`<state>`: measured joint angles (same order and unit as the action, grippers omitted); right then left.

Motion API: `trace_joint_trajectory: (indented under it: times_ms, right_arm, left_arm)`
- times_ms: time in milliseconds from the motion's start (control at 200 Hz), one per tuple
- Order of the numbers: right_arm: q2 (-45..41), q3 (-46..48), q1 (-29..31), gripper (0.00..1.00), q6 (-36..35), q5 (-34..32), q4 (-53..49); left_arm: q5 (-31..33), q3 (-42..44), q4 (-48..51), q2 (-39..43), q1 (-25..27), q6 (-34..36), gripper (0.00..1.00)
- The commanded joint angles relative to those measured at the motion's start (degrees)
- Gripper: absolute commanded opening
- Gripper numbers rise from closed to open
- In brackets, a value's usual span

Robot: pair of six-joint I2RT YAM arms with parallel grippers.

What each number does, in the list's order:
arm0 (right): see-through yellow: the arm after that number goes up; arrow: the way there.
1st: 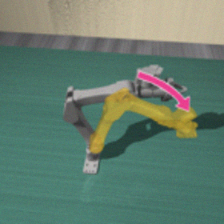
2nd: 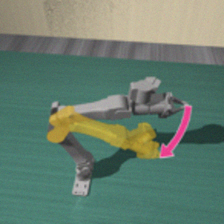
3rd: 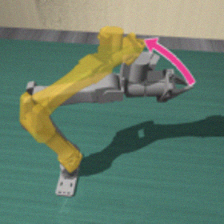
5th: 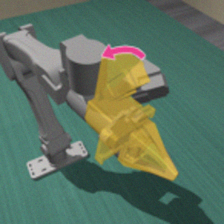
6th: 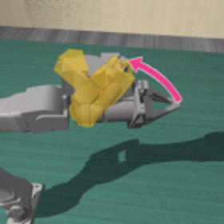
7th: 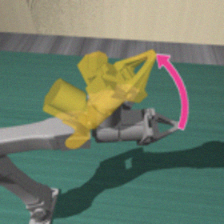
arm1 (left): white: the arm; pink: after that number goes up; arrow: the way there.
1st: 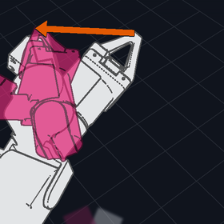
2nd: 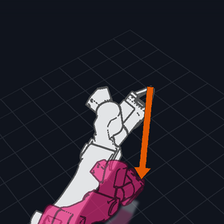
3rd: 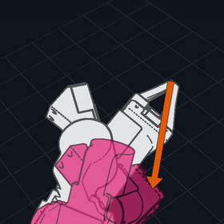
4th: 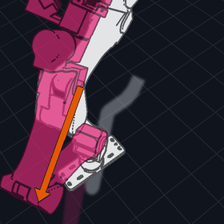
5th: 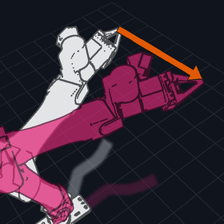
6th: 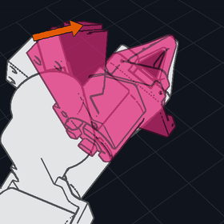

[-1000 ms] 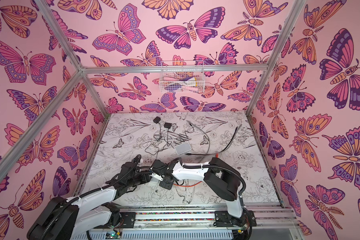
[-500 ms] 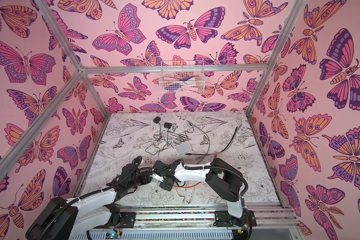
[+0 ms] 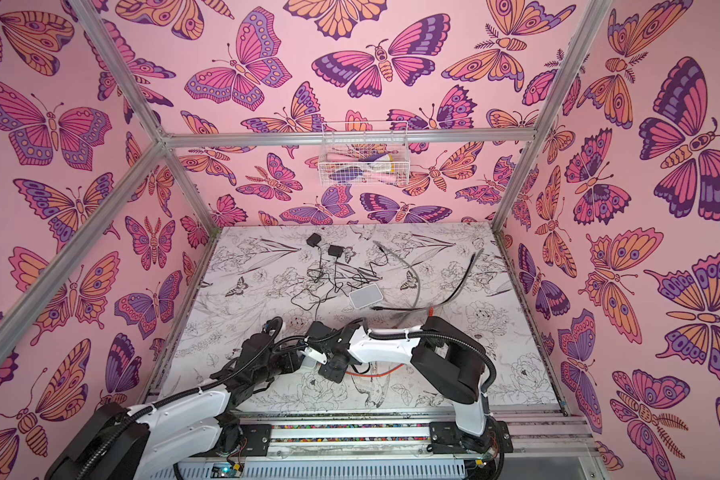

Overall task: Insert the plug into the switch port
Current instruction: 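Push the red plug into the white switch's port with the right gripper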

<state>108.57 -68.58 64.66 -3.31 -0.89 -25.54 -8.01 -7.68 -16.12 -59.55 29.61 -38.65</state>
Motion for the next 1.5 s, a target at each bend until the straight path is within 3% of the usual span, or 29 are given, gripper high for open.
trace_joint_trajectory:
  times_ms: [0,371,1227,1438,1498]
  right_arm:
    - [0.4,-4.4,0.1,0.00,2.9,0.3,11.2]
    - [0.5,-5.3,0.1,0.00,3.0,4.4,13.9]
    - [3.4,-11.4,0.1,0.00,3.2,6.2,16.2]
    - [-0.3,-5.2,-0.2,0.00,3.4,5.3,15.9]
    - [-2.2,-2.0,-0.4,0.07,3.9,5.6,16.3]
  left_arm:
    - [-6.2,2.4,3.7,0.2,2.4,-0.5,0.42]
    - [-5.3,2.5,3.8,0.2,4.5,-0.3,0.40]
    - [-2.2,4.0,-1.1,-3.8,11.6,-2.4,0.37]
    - [2.6,2.6,2.4,-1.8,11.1,-0.5,0.43]
    - [4.4,1.1,4.9,-1.1,10.8,0.6,0.47]
